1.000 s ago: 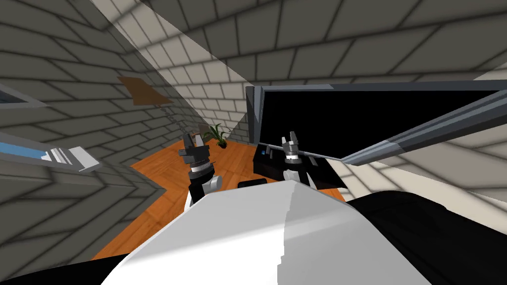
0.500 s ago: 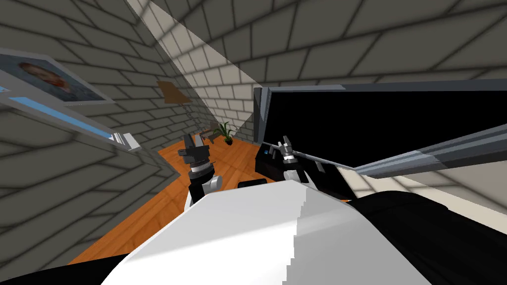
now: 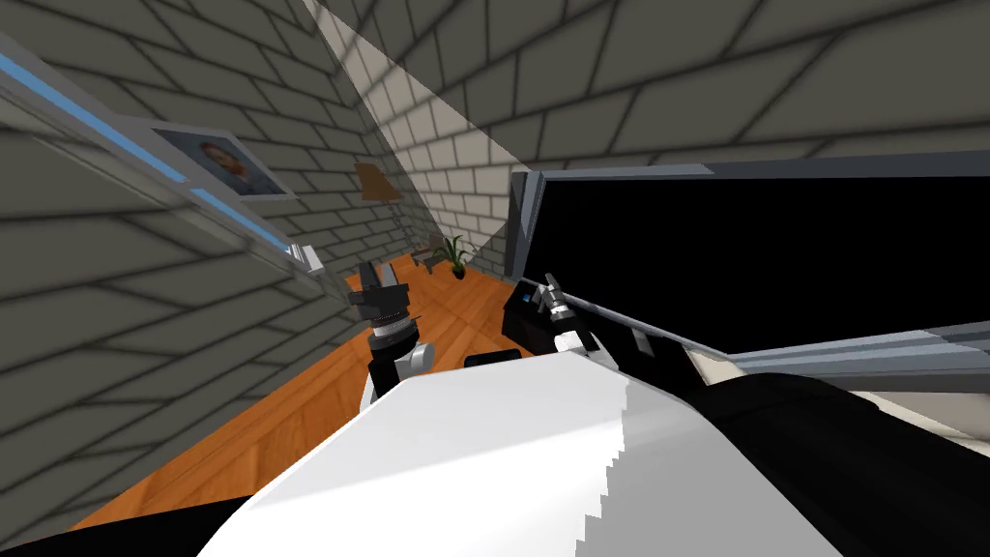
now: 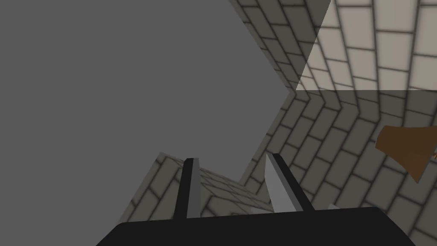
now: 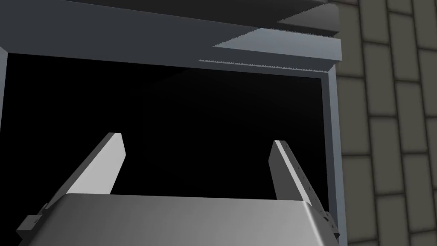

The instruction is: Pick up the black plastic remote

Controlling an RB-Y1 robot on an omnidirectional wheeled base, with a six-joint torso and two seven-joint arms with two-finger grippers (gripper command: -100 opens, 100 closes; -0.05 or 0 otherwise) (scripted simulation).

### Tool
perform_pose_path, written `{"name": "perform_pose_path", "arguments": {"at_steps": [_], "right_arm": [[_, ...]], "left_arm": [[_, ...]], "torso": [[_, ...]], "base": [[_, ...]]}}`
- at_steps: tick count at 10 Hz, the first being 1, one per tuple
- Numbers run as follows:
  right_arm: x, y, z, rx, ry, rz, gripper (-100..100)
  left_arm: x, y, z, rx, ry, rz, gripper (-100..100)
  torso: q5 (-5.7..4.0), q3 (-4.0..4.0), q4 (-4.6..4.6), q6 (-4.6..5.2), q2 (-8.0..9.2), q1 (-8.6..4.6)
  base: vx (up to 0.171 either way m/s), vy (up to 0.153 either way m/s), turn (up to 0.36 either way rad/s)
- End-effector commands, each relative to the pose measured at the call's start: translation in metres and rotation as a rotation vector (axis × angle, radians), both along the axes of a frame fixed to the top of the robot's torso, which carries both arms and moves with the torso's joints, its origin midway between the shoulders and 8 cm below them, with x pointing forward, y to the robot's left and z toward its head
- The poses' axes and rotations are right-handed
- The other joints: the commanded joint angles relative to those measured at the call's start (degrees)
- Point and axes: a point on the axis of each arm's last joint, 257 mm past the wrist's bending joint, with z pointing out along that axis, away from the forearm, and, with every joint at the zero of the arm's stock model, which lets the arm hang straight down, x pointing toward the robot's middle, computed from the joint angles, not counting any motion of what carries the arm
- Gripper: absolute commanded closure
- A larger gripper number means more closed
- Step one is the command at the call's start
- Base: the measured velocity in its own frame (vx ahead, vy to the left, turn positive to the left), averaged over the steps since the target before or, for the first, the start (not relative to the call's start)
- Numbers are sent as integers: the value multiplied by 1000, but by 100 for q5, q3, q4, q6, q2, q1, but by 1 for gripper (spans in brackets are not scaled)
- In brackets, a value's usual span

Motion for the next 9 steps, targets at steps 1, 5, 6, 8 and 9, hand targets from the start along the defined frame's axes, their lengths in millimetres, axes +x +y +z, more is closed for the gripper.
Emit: {"name": "perform_pose_path", "arguments": {"at_steps": [1, 5, 6, 8, 9], "right_arm": [[4, -5, -36, -6, 101, 13, -100], [4, -13, -94, -7, 267, 28, -100], [3, -16, -101, -7, 281, 23, -100], [-2, -21, -132, -8, 368, 29, -100], [-8, -27, -162, -9, 452, 35, -100]], "left_arm": [[0, 0, 0, 0, 0, 0, 0], [0, 0, 0, 0, 0, 0, 0], [0, 0, 0, 0, 0, 0, 0], [0, 0, 0, 0, 0, 0, 0], [0, 0, 0, 0, 0, 0, 0]], "torso": [[0, 0, 0, 0, 0, 0], [0, -1, 0, 7, -2, -1], [-1, -2, -1, 1, -4, -4], [-1, -5, -2, 3, -8, -2], [0, -5, -2, 7, -9, 0]], "base": [[-64, -63, 460], [-48, -37, 221], [-32, -31, 151], [-31, -24, 221], [-38, -26, 287]]}}
